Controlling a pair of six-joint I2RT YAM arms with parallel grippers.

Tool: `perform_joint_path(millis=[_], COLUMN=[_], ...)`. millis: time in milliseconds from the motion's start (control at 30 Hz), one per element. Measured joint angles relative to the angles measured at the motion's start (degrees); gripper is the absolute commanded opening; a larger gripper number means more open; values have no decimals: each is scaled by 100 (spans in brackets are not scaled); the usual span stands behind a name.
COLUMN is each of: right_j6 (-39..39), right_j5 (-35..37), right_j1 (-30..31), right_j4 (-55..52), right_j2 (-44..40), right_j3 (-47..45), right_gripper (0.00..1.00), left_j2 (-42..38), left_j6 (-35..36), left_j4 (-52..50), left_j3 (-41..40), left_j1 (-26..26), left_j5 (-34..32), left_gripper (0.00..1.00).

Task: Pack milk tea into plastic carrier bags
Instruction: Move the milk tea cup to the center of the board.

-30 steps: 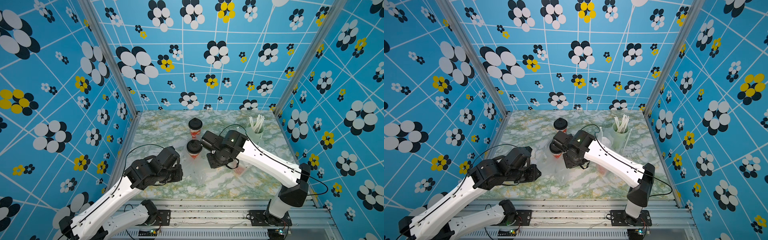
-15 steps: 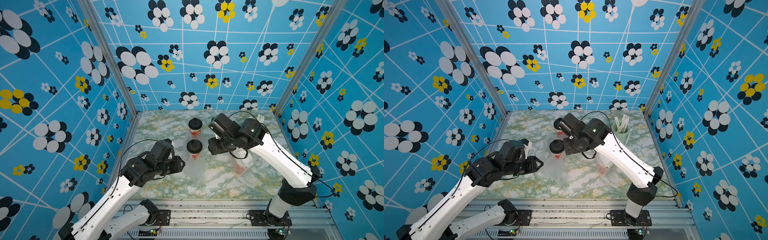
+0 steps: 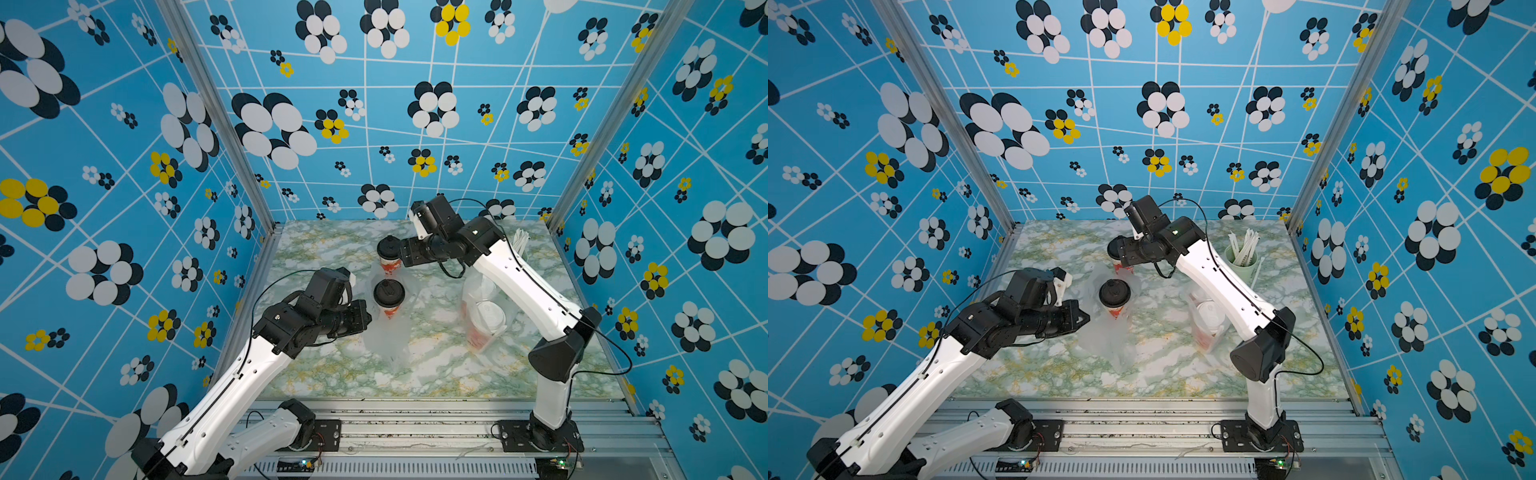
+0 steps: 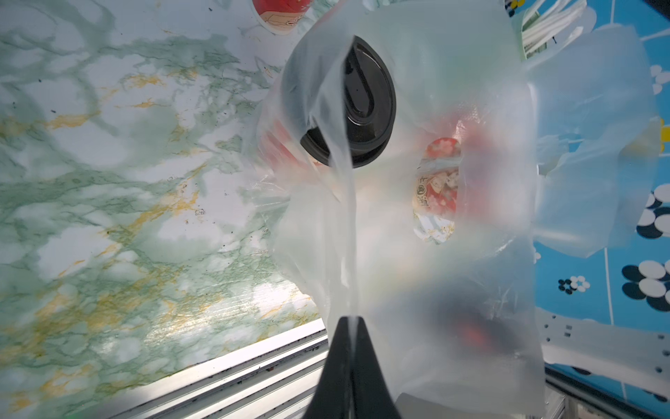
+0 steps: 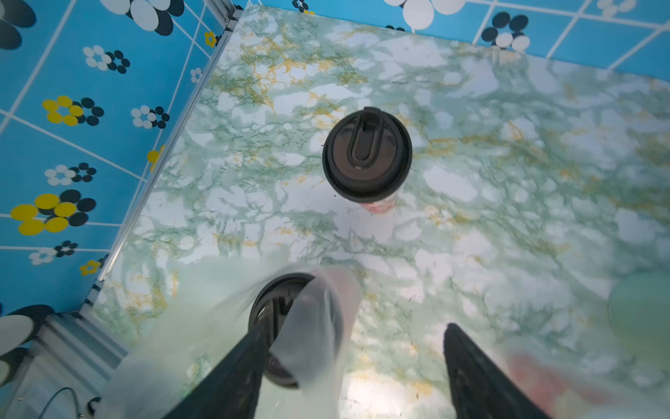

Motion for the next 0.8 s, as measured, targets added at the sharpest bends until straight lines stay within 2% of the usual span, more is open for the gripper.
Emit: perform_joint_path(millis=[333,533,800], right_j6=[-610,-667,-669], right_j5=[28,315,546], right_j1=[-116,-157,-168], right_j4=[1755,2026,2052], right_j2=[1008,1561,1775], right_j3=[-9,199,361], right_gripper=[83,86,87], left_j2=[-7,-11,-11], left_j6=[-116,-201,-286], left_j4=[74,129,160], left_j3=[-120,-216,-243], left_j1=[28,26,26], left_j5=[157,216,236], left_gripper=[0,0,0])
